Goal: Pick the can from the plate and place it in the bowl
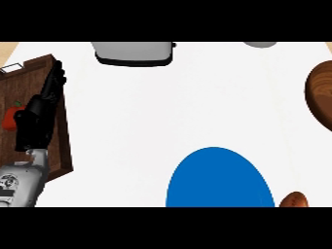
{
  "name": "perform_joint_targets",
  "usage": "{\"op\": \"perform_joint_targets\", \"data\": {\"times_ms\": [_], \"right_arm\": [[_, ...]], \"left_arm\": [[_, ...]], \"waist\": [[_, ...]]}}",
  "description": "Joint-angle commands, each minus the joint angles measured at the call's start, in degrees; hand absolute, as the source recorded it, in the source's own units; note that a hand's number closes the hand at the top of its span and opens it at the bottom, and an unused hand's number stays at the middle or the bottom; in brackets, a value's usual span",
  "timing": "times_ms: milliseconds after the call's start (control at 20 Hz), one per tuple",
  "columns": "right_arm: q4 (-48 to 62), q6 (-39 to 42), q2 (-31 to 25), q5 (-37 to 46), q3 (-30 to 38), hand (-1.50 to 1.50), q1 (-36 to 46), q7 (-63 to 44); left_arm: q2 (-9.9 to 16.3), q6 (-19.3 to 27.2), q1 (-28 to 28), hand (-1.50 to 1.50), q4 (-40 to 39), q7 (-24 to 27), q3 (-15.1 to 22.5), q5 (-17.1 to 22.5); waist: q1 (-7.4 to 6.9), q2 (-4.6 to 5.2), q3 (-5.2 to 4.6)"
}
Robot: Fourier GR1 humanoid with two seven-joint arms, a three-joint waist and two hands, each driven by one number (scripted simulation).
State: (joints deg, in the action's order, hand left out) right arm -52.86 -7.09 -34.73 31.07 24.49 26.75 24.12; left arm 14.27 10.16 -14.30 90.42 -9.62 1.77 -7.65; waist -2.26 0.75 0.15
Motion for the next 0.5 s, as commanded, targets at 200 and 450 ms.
{"op": "perform_joint_targets", "data": {"times_ms": [200, 450], "right_arm": [[25.74, -2.56, -2.32, 1.30, 2.43, 1.50, 10.18, 5.08], [32.63, 4.72, -2.35, -1.26, 3.60, -1.50, 14.78, 9.22]], "left_arm": [[-1.58, 0.48, 1.40, 0.00, 1.78, 1.52, 1.95, -1.47], [-1.30, -1.16, 0.02, 0.00, 1.15, 0.29, 1.88, -0.48]], "waist": [[-1.85, 0.69, 0.18], [-2.16, 0.88, 0.27]]}}
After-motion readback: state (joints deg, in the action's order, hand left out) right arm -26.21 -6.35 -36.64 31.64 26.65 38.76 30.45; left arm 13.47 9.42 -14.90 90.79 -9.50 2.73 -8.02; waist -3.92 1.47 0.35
